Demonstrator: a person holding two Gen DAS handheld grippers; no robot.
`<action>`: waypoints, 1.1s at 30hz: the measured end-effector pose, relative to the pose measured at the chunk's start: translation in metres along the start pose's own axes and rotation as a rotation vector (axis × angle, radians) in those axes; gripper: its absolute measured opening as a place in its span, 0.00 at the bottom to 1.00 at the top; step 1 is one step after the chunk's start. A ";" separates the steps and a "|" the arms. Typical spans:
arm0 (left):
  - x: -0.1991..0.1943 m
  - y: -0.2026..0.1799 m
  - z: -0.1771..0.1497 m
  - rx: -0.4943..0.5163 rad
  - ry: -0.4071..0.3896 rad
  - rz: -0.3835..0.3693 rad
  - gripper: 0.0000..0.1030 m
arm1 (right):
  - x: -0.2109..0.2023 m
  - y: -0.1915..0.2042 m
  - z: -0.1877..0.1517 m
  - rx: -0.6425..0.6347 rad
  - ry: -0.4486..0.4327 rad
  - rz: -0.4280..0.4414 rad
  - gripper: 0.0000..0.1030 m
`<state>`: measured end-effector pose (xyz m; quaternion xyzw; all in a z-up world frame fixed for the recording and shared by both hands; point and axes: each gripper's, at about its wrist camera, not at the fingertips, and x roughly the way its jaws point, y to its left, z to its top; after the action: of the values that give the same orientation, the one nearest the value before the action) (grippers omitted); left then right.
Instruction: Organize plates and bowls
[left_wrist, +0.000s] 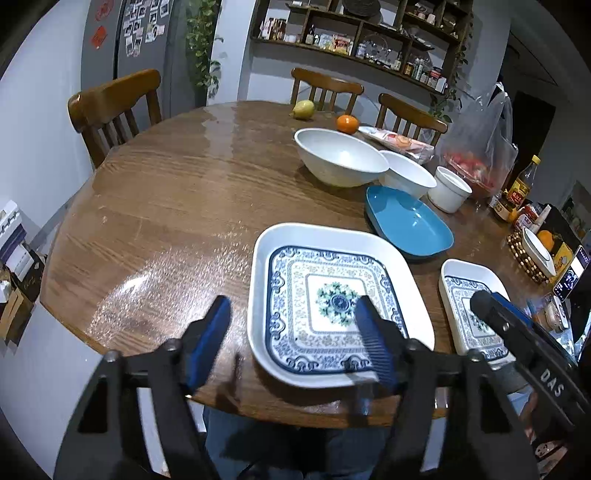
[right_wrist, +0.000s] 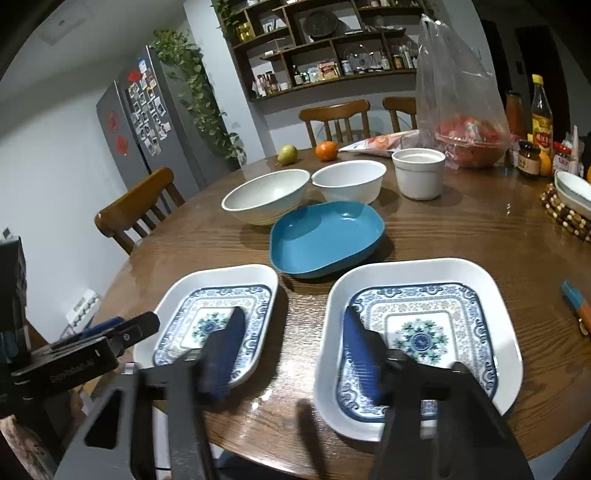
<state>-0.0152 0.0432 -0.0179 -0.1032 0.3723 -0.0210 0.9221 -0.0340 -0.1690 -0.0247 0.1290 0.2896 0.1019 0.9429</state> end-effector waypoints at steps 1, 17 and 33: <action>-0.001 0.003 0.000 -0.008 0.009 -0.010 0.55 | 0.001 0.001 0.001 0.007 0.011 0.013 0.43; 0.022 0.026 0.013 -0.036 0.093 0.019 0.51 | 0.050 0.033 0.017 -0.010 0.188 0.078 0.42; 0.043 0.037 0.018 -0.025 0.143 -0.031 0.29 | 0.088 0.039 0.018 -0.059 0.275 -0.013 0.41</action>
<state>0.0271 0.0778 -0.0427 -0.1186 0.4356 -0.0380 0.8915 0.0434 -0.1117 -0.0441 0.0843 0.4139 0.1211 0.8983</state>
